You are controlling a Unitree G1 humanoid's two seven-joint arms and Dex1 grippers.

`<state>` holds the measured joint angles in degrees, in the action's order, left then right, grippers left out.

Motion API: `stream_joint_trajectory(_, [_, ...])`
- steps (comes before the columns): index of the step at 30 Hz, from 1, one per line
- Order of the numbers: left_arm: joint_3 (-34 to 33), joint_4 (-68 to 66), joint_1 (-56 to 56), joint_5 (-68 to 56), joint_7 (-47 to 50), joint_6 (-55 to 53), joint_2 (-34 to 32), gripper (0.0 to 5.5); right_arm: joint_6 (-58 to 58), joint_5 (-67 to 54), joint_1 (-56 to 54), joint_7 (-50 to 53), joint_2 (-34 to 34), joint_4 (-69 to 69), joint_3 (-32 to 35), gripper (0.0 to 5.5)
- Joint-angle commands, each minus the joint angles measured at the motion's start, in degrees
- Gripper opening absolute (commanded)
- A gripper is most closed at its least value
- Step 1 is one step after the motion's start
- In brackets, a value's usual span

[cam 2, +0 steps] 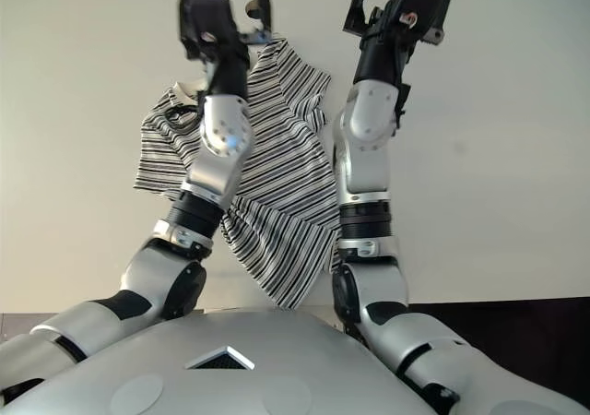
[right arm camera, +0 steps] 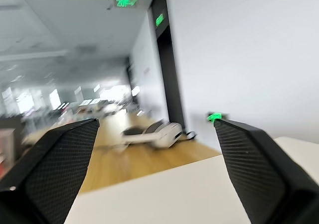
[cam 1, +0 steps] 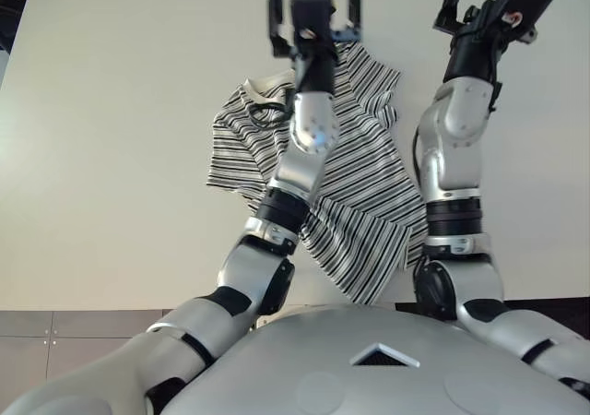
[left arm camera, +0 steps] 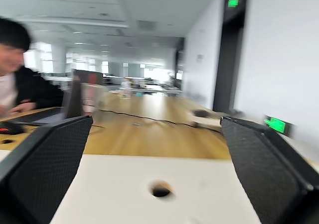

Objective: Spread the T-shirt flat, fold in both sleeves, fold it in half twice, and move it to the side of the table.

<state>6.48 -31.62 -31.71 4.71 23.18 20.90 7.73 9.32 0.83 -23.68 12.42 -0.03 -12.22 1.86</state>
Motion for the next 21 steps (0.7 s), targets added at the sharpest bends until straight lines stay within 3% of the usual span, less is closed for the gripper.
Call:
stream_joint_trajectory(1, [-1.9, -4.9, 0.7, -0.9, -3.5, 3.0, -1.3, 4.74, 10.1, -0.9, 4.9, -8.9, -4.0, -1.0, -1.3, 4.27])
stream_joint_trajectory(10, [-0.9, -10.4, 3.3, 5.3, -2.5, 7.4, -1.8, 4.74, 23.9, 12.0, 6.2, -3.2, -4.5, -13.2, -5.4, 4.27])
stream_joint_trajectory(15, [0.3, -10.3, 5.7, 3.7, -8.1, 14.4, -1.2, 4.74, 29.1, 11.7, 5.4, -2.6, -5.7, -17.7, -4.3, 4.27])
stream_joint_trajectory(21, [1.0, -13.2, 6.3, 7.5, -5.8, 20.6, -1.5, 4.74, 33.9, 5.5, 5.6, -5.9, -4.9, -20.0, -2.7, 4.27])
